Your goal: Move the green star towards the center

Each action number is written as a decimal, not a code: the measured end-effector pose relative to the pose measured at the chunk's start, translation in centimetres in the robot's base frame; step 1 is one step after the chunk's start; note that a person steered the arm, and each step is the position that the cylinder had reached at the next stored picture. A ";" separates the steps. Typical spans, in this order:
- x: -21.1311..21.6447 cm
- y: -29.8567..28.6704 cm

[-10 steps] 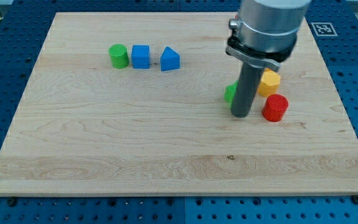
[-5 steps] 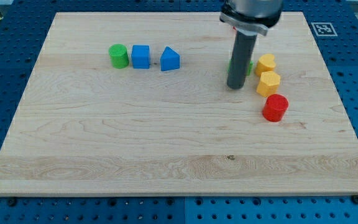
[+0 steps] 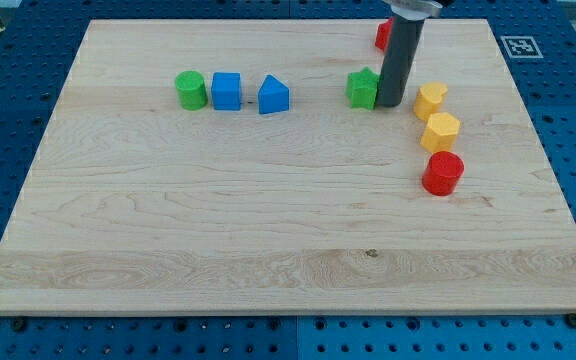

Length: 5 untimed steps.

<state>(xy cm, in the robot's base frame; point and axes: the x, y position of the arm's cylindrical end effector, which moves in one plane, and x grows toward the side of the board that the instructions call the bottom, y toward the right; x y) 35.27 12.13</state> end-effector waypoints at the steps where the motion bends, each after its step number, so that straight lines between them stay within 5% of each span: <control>1: -3.2 0.8; 5: -3.1 -1.9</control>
